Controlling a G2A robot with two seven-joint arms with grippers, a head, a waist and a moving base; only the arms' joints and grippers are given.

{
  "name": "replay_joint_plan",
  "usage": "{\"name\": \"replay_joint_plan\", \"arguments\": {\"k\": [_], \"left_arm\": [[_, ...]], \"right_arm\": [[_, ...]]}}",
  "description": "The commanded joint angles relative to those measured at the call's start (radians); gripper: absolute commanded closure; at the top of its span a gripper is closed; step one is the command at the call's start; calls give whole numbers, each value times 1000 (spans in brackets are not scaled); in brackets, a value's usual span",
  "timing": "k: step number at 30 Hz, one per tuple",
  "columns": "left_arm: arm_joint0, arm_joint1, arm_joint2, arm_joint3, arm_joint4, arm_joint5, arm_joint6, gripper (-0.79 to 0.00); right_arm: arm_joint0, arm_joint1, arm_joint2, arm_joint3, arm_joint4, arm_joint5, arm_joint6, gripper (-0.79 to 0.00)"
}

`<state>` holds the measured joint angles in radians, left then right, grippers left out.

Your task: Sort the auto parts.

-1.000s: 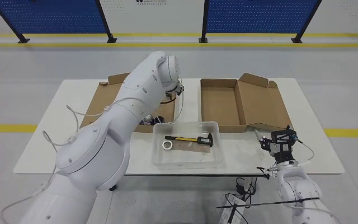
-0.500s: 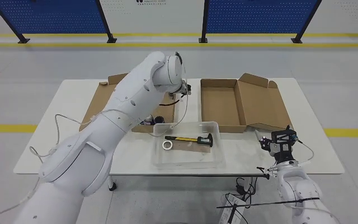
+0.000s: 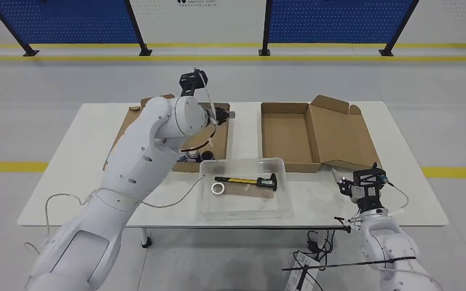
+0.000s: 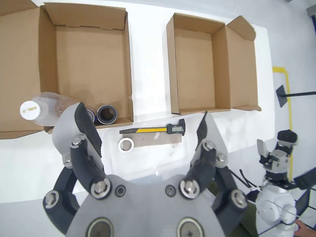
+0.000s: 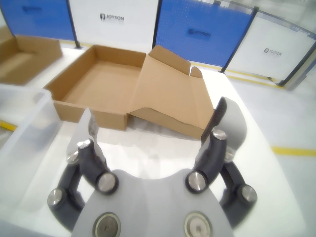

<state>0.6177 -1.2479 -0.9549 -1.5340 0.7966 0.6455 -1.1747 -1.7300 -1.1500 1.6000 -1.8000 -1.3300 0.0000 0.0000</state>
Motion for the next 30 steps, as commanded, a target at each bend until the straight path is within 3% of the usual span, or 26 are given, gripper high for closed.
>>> {"name": "replay_joint_plan", "arguments": {"k": [1,14,19,23,30], "left_arm": [[53,15,-40,-48,37,17,17,-785],[276,70,-251,-208,233,28,28,-785],[352,79,-341,-254,324,-15,-15,-785],[386,74,-386,-290,372,-53,-53,-785],[397,65,-395,-301,415,-87,-88,-785]], "right_arm": [[0,0,0,0,0,0,0,-785],[0,0,0,0,0,0,0,-785],[0,0,0,0,0,0,0,-785],[0,0,0,0,0,0,0,-785],[0,0,0,0,0,0,0,-785]]}}
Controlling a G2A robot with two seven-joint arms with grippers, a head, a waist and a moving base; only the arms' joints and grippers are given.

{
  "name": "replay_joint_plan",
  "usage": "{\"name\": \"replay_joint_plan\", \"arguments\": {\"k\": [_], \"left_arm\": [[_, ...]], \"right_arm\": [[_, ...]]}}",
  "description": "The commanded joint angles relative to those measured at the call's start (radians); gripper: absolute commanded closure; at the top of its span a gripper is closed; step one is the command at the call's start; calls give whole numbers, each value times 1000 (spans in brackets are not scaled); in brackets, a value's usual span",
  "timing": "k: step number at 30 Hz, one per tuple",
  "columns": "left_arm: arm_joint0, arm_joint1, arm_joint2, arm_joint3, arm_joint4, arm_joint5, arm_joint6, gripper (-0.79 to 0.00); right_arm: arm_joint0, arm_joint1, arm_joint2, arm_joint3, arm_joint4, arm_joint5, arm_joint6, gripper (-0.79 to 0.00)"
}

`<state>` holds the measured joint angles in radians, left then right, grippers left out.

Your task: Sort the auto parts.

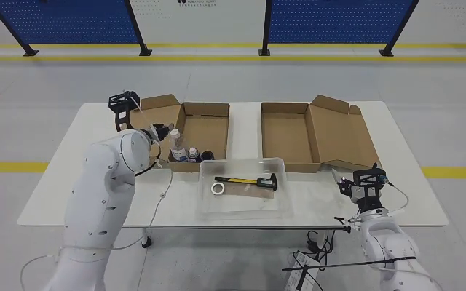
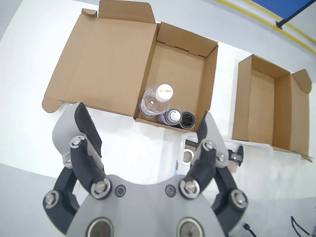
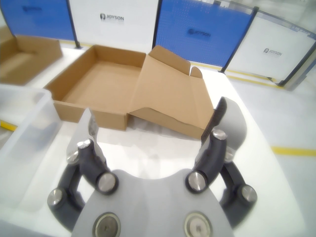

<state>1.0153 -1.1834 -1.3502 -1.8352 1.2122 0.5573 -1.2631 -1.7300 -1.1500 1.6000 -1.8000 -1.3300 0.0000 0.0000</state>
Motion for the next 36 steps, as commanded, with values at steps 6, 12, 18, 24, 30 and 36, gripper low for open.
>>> {"name": "replay_joint_plan", "arguments": {"k": [6,12,18,24,30,36], "left_arm": [[0,0,0,0,-1,1,1,-785],[0,0,0,0,-1,1,1,-785],[0,0,0,0,-1,1,1,-785],[0,0,0,0,-1,1,1,-785],[0,0,0,0,-1,1,1,-785],[0,0,0,0,-1,1,1,-785]], "right_arm": [[23,-1,34,-34,66,-27,33,-785],[54,5,76,-110,150,-123,174,-785],[66,14,59,-209,305,-328,394,-785],[32,14,2,-273,445,-391,492,-785],[32,14,2,-273,445,-391,492,-785],[32,14,2,-273,445,-391,492,-785]]}}
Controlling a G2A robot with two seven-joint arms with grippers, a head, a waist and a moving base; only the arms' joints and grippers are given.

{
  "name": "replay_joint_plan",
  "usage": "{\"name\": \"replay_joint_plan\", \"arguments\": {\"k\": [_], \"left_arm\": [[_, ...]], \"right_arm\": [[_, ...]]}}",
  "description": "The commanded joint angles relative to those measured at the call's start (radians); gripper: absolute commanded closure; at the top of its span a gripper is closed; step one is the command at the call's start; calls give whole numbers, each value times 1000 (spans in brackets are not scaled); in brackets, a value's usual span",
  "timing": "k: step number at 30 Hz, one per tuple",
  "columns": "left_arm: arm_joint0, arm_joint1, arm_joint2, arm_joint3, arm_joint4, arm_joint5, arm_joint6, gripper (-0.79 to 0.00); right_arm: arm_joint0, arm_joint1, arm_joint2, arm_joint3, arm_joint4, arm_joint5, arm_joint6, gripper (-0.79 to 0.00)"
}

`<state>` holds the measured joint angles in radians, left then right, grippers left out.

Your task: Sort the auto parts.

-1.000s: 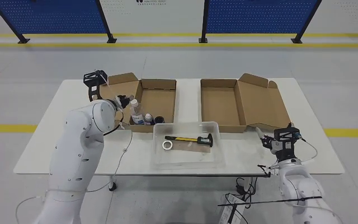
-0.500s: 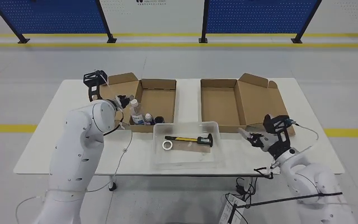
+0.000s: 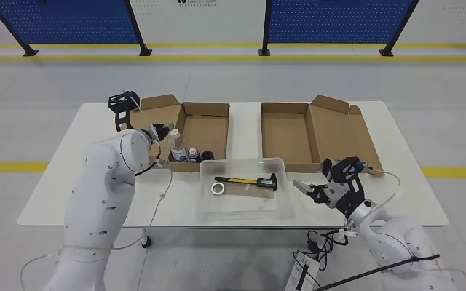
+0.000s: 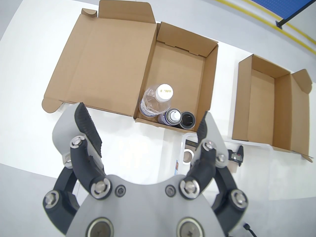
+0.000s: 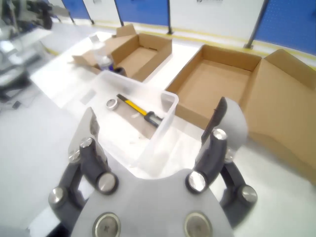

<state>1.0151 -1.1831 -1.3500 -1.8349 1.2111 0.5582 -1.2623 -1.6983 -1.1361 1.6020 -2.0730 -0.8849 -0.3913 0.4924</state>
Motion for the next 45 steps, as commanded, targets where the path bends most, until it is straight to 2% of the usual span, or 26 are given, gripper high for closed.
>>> {"name": "replay_joint_plan", "arguments": {"k": [1,4,6,11,15,18,21,24,45], "left_arm": [[0,0,0,0,0,0,0,-785],[0,0,0,0,0,0,0,-785],[0,0,0,0,0,0,0,-785],[0,0,0,0,0,0,0,-785],[0,0,0,0,0,0,0,-785],[0,0,0,0,0,0,0,-785],[0,0,0,0,0,0,0,-785],[0,0,0,0,0,0,0,-785],[0,0,0,0,0,0,0,-785]], "right_arm": [[0,0,0,0,0,0,0,-785],[13,0,-13,-4,14,-5,-1,-785],[40,-1,-37,-12,8,32,42,-785],[165,-6,-175,-28,-58,169,274,-785],[329,-17,-329,7,-108,237,490,-785],[436,-30,-436,57,-125,276,605,-785],[512,-44,-517,110,-144,315,664,-785],[546,-58,-573,165,-55,326,685,-785],[546,-58,-573,165,-55,326,685,-785]]}}
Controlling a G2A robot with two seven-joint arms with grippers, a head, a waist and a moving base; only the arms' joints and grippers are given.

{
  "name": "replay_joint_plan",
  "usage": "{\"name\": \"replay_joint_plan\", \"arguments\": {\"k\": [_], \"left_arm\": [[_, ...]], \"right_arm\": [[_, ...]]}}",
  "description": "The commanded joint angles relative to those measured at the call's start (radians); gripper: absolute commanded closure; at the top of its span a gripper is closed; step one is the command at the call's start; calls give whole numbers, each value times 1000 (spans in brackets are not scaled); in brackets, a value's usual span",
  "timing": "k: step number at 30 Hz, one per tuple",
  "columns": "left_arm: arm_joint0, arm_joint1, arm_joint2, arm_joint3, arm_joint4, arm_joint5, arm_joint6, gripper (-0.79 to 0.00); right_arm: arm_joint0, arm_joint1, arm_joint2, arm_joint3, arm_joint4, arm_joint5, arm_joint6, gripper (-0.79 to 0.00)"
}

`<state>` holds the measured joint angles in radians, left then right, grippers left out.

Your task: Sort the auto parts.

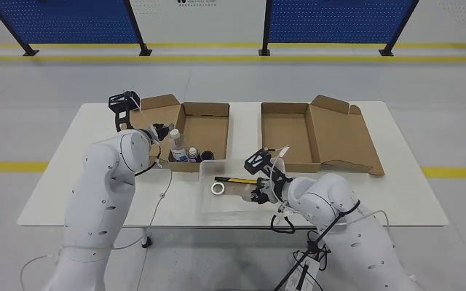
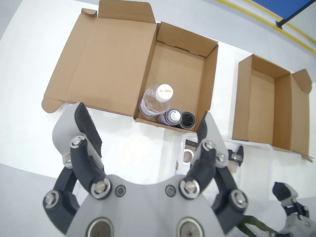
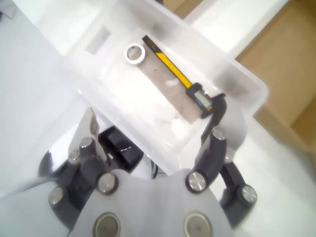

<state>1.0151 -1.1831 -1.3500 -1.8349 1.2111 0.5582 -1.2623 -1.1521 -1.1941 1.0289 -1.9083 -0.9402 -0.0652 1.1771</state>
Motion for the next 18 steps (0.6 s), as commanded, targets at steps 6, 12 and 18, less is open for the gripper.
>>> {"name": "replay_joint_plan", "arguments": {"k": [6,12,18], "left_arm": [[0,0,0,0,0,0,0,-785],[0,0,0,0,0,0,0,-785],[0,0,0,0,0,0,0,-785]], "right_arm": [[44,-17,-72,10,-10,67,0,-785],[187,-67,-237,54,-82,287,140,-785],[308,-125,-350,145,-117,456,203,-785]]}}
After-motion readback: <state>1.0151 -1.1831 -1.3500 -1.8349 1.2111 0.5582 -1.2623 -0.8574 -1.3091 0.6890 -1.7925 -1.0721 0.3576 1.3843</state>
